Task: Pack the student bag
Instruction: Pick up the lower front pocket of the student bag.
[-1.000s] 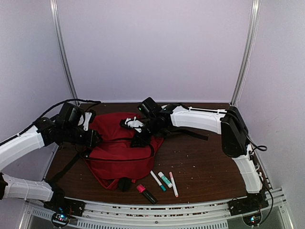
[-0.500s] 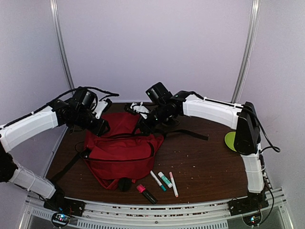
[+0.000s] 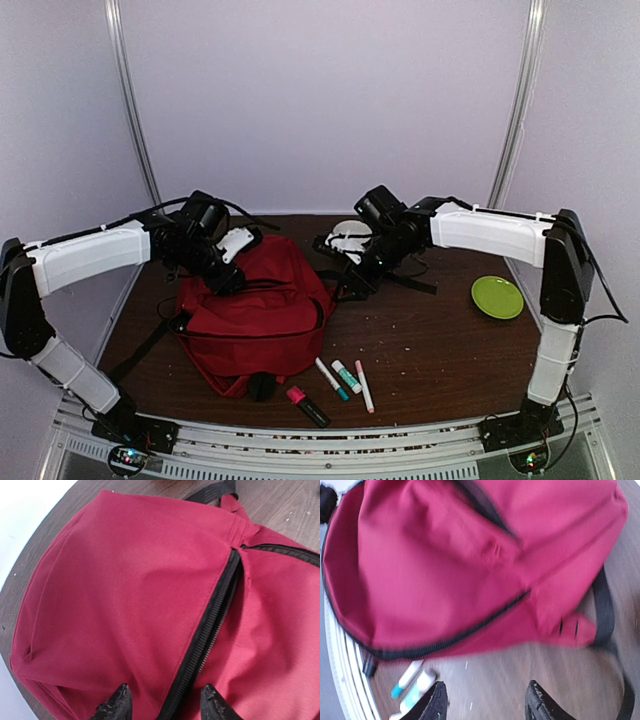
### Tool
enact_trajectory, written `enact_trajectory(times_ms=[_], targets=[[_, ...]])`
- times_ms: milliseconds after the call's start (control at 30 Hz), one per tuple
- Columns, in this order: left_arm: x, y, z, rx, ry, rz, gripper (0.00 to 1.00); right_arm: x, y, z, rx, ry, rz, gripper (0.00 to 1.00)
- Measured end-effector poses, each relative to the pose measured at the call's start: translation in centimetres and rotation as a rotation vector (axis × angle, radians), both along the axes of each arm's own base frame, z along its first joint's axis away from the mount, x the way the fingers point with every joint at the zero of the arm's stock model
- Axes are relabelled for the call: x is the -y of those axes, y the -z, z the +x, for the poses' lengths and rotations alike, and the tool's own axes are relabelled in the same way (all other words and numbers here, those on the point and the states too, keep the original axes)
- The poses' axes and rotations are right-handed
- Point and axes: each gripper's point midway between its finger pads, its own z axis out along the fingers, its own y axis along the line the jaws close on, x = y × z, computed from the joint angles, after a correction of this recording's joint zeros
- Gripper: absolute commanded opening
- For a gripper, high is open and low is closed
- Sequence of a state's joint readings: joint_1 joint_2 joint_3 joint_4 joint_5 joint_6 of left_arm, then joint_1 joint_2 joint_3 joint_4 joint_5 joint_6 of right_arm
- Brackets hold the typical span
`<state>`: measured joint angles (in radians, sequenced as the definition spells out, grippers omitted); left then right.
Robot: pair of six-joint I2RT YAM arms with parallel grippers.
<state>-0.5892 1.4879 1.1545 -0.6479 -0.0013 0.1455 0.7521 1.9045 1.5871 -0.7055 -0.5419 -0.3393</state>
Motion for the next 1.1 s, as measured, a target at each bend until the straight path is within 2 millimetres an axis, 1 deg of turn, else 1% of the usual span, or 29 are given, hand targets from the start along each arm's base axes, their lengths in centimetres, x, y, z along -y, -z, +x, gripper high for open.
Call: enact_trajectory(times_ms=[67,167,267,333,500,567,667,767,833,1000,1100], targets=[[-0.1,0.4,0.3,0.007,0.0,0.024,0.48,1.4,0.4,-1.1,-0.001,-0.004,-0.03,0.55],[-0.1,0.9,0.8,0.019,0.007,0.052,0.48,3.5,1.8,-3.0,-0.024,-0.011,-0.086,0.55],[-0.1,1.3,1.2,0.028,0.013,0.082,0.44,4.9,3.0,-4.3,-0.045,-0.019,-0.133,0.55],[0.0,1.5,1.5,0.043,0.02,0.102,0.38,5.6,3.6,-4.9,-0.053,-0.019,-0.155,0.55],[0.3,0.9,2.3,0.114,0.026,0.139,0.17,6.5,3.8,-5.8,-0.034,-0.017,-0.175,0.55],[0.7,0.4,2.6,0.152,0.028,0.149,0.12,6.7,4.2,-6.6,-0.023,-0.026,-0.196,0.55],[1.2,-0.7,3.0,0.205,0.022,0.142,0.01,6.5,5.2,-8.1,-0.03,-0.052,-0.224,0.55],[1.3,-1.7,3.5,0.247,0.002,0.129,0.0,6.3,6.2,-9.4,-0.057,-0.06,-0.244,0.55],[1.3,-2.0,3.7,0.261,-0.011,0.122,0.0,6.0,6.8,-9.7,-0.074,-0.051,-0.249,0.55],[1.4,-1.9,3.9,0.262,-0.041,0.097,0.0,5.3,8.0,-10.0,-0.104,-0.019,-0.255,0.55],[1.4,-1.3,3.7,0.251,-0.059,0.082,0.0,4.7,8.5,-10.3,-0.113,-0.018,-0.255,0.55]])
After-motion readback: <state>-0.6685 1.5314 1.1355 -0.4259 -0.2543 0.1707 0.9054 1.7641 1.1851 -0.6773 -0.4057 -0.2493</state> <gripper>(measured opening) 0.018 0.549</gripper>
